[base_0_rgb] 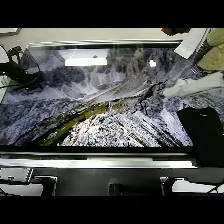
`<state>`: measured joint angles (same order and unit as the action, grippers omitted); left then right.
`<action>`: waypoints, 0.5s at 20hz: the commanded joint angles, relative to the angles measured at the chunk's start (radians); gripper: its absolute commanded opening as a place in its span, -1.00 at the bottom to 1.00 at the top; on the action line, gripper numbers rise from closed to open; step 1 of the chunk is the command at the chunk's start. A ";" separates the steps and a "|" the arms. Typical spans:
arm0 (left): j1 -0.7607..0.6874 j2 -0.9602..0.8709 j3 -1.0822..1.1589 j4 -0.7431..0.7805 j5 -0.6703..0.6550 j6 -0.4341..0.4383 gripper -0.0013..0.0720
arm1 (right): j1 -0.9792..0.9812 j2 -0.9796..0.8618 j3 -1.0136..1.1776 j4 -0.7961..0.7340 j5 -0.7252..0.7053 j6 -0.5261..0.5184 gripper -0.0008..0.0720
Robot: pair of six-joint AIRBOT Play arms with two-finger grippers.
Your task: Fold the clothes and pants, and hang the long-sleeved shirts on hangers.
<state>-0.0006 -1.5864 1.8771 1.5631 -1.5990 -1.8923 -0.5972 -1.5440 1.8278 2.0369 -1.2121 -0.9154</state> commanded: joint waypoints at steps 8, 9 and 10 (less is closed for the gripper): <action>-0.001 -0.001 0.000 0.000 -0.032 0.000 -0.92 | -0.010 0.095 0.005 -0.329 -0.331 0.267 -0.89; -0.001 -0.001 0.000 0.000 -0.035 0.000 -0.92 | -0.010 0.101 0.005 -0.374 -0.377 0.274 -0.89; -0.001 0.000 0.000 0.000 -0.036 0.000 -0.92 | -0.010 0.109 0.005 -0.422 -0.420 0.271 -0.89</action>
<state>-0.0006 -1.5864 1.8771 1.5631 -1.6234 -1.8923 -0.6064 -1.4536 1.8313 1.7489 -1.4940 -0.6682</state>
